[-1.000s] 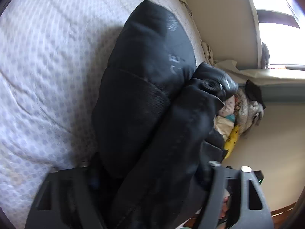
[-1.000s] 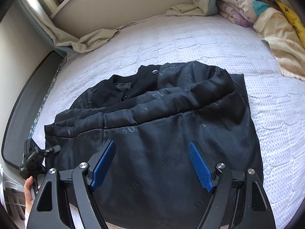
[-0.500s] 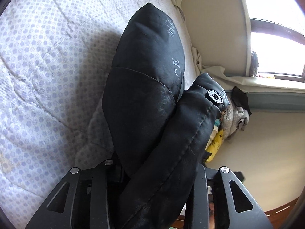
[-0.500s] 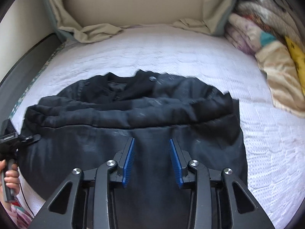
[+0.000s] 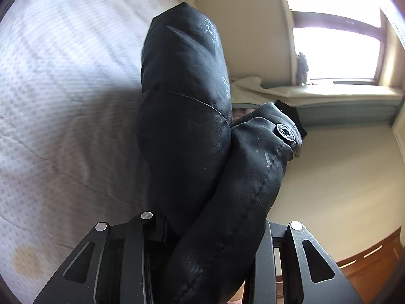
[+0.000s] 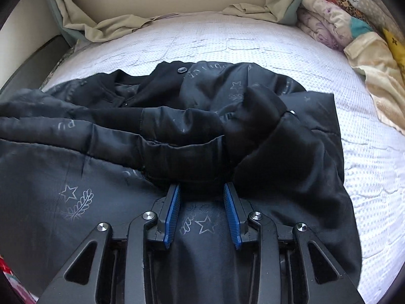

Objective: Fold large clothes

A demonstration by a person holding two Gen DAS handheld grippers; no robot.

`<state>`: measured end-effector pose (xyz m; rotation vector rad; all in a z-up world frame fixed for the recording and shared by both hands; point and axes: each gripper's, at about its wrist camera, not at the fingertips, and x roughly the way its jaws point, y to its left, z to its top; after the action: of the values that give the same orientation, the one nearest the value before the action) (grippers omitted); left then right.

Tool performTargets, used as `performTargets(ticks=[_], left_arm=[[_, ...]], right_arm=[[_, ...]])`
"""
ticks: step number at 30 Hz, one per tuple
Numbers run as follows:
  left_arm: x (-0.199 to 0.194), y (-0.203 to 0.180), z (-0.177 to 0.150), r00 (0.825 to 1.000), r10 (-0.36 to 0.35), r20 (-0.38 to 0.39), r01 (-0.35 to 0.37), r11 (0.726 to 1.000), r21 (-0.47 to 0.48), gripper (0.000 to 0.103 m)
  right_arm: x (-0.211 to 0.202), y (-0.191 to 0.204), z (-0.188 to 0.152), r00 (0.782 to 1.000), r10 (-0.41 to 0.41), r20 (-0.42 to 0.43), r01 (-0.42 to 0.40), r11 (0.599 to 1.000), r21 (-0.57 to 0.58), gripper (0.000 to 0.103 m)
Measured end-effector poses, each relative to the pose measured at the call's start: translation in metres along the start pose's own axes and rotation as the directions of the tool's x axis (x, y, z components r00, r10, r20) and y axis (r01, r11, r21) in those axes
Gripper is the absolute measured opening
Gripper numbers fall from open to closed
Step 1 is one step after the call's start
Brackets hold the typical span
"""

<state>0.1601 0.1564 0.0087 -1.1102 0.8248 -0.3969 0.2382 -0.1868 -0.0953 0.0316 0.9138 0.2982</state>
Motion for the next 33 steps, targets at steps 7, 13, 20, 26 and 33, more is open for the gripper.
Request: performTargets(ticks=[7, 13, 20, 26, 33], left_arm=[[0.016, -0.083, -0.018, 0.999, 0.017, -0.036, -0.013, 0.994, 0.109, 0.036], [0.063, -0.151, -0.040, 0.994, 0.073, -0.079, -0.058, 0.983, 0.174, 0.036], [0.138, -0.206, -0.061, 0.978, 0.188, -0.096, -0.159, 0.955, 0.252, 0.037], [0.168, -0.216, -0.076, 0.959, 0.276, -0.056, -0.252, 0.929, 0.270, 0.037], [0.199, -0.228, -0.097, 0.938, 0.345, -0.032, -0.318, 0.894, 0.315, 0.039]], right_arm=[[0.006, -0.013, 0.003, 0.999, 0.042, -0.003, -0.042, 0.999, 0.034, 0.031], [0.004, -0.018, 0.000, 0.998, 0.058, 0.004, -0.058, 0.997, 0.047, 0.031], [0.001, -0.029, -0.002, 0.993, 0.114, 0.004, -0.114, 0.991, 0.065, 0.031], [-0.019, -0.062, 0.000, 0.971, 0.237, -0.028, -0.228, 0.954, 0.194, 0.032], [-0.071, -0.141, -0.008, 0.938, 0.345, 0.020, -0.312, 0.821, 0.479, 0.034]])
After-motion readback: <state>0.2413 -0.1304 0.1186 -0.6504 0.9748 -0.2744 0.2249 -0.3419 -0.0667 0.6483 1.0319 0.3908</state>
